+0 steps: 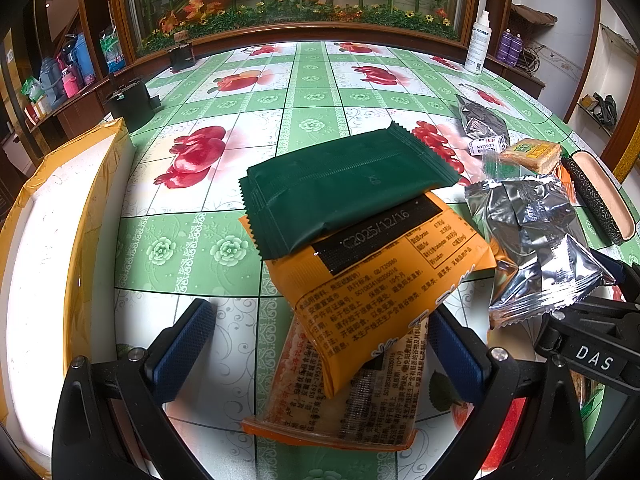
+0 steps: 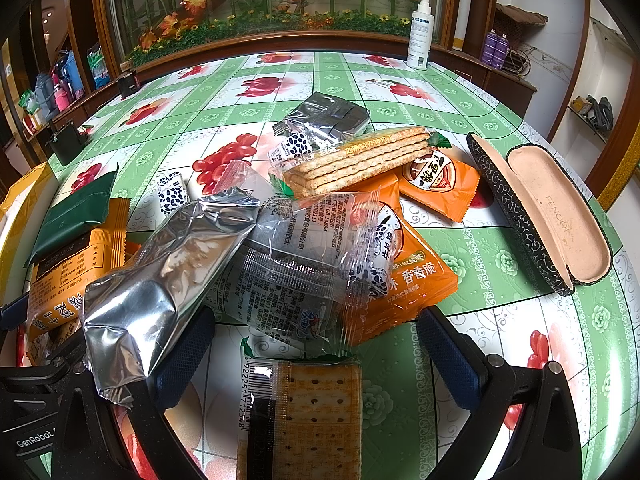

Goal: Organize snacks

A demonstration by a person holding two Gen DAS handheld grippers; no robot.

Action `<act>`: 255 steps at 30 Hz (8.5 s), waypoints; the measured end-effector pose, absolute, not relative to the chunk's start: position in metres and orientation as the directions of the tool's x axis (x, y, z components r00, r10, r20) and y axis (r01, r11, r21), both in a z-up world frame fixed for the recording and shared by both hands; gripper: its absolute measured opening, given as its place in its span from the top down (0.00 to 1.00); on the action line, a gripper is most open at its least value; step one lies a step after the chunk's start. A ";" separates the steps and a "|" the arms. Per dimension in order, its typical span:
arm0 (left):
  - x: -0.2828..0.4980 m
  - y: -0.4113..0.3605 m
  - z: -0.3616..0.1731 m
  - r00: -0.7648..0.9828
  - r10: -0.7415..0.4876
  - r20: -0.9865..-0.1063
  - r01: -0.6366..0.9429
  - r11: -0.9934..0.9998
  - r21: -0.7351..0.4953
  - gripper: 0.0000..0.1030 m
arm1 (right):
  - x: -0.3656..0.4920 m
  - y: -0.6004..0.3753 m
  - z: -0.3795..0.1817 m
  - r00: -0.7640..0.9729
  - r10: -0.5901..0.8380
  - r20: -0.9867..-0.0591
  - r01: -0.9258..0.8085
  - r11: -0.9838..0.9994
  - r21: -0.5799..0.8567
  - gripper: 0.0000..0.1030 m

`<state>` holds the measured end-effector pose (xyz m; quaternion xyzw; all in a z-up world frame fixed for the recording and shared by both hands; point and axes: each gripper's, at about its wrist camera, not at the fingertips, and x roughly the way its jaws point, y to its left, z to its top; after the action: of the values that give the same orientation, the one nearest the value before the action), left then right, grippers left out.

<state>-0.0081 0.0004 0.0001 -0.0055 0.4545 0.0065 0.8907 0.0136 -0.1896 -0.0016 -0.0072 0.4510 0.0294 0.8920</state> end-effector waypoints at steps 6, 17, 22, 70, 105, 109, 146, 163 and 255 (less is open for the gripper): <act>-0.008 0.000 0.000 0.587 0.007 -0.810 -0.017 1.000 -0.004 0.00 | 0.014 -0.190 -0.002 0.591 0.046 -0.805 -0.059 0.998 0.014 0.01; -0.008 0.000 0.000 0.587 0.007 -0.810 -0.016 1.000 -0.003 0.00 | 0.014 -0.189 -0.002 0.591 0.046 -0.805 -0.059 0.998 0.013 0.01; -0.008 0.000 0.000 0.587 0.007 -0.810 -0.016 1.000 -0.004 0.00 | 0.015 -0.187 -0.002 0.592 0.033 -0.805 -0.040 0.999 0.012 0.01; -0.012 -0.001 0.001 0.588 -0.004 -0.809 -0.001 1.000 -0.006 0.00 | 0.013 -0.188 -0.002 0.593 0.034 -0.805 -0.040 0.999 0.012 0.01; -0.049 0.010 0.016 0.514 -0.169 -0.841 0.128 0.985 -0.120 0.47 | 0.013 -0.188 -0.001 0.593 0.034 -0.805 -0.040 0.999 0.012 0.01; -0.060 0.016 0.016 0.511 -0.183 -0.840 0.126 0.983 -0.137 0.47 | 0.013 -0.188 -0.002 0.593 0.034 -0.805 -0.040 0.999 0.012 0.01; -0.078 0.014 0.063 0.626 -0.259 -0.735 0.187 0.966 -0.180 0.49 | 0.013 -0.188 -0.001 0.593 0.033 -0.805 -0.040 0.999 0.012 0.01; -0.101 0.001 0.026 0.579 -0.218 -0.786 0.203 0.972 -0.120 0.49 | 0.008 -0.207 0.009 0.509 0.197 -0.838 -0.155 0.979 0.136 0.18; 0.002 0.283 0.035 0.512 0.050 -0.858 -0.297 0.947 -0.122 0.47 | 0.096 0.157 0.038 0.259 0.604 -0.754 -0.452 0.766 0.458 0.50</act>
<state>0.0016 0.2829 0.0355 -0.1275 0.4838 0.1008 0.8600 0.0957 0.1569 0.0384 0.0746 0.5089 0.3340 0.7899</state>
